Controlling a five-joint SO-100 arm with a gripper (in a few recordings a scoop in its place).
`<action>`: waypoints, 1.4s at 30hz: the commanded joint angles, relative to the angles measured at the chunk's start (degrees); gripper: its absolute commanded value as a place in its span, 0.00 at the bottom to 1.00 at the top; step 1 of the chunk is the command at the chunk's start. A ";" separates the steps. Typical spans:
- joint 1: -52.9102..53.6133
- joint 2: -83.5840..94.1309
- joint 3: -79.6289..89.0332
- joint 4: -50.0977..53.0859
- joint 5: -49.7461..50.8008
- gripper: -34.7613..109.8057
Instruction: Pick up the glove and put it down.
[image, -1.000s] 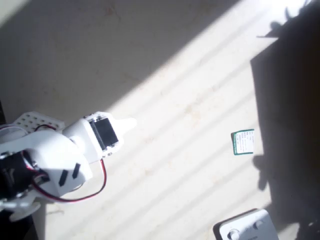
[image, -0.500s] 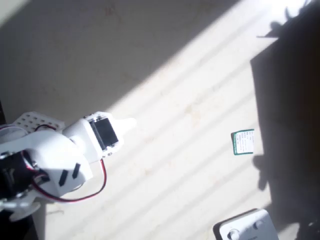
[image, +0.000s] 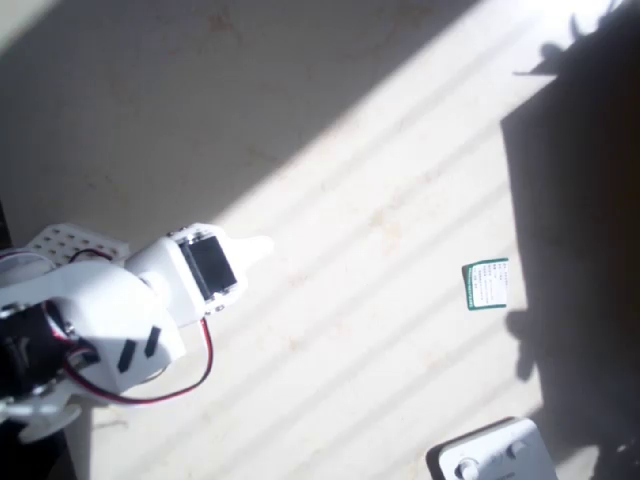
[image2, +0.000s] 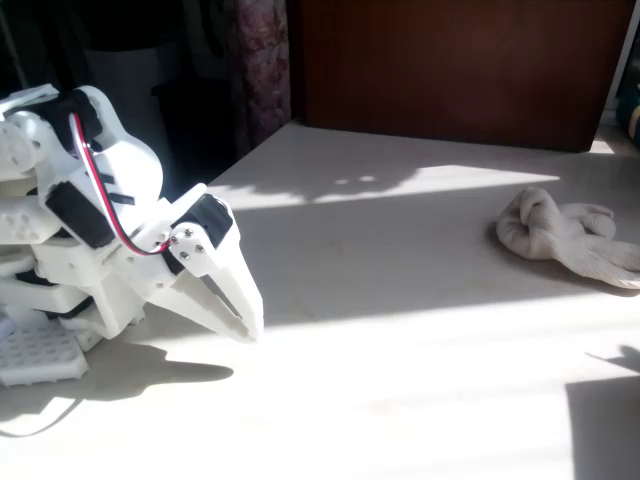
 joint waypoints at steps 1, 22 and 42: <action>0.53 0.09 -2.02 -0.09 0.09 0.24; 0.62 -18.11 -25.66 -0.18 0.26 0.24; -0.18 -49.66 -58.62 -8.79 0.53 0.24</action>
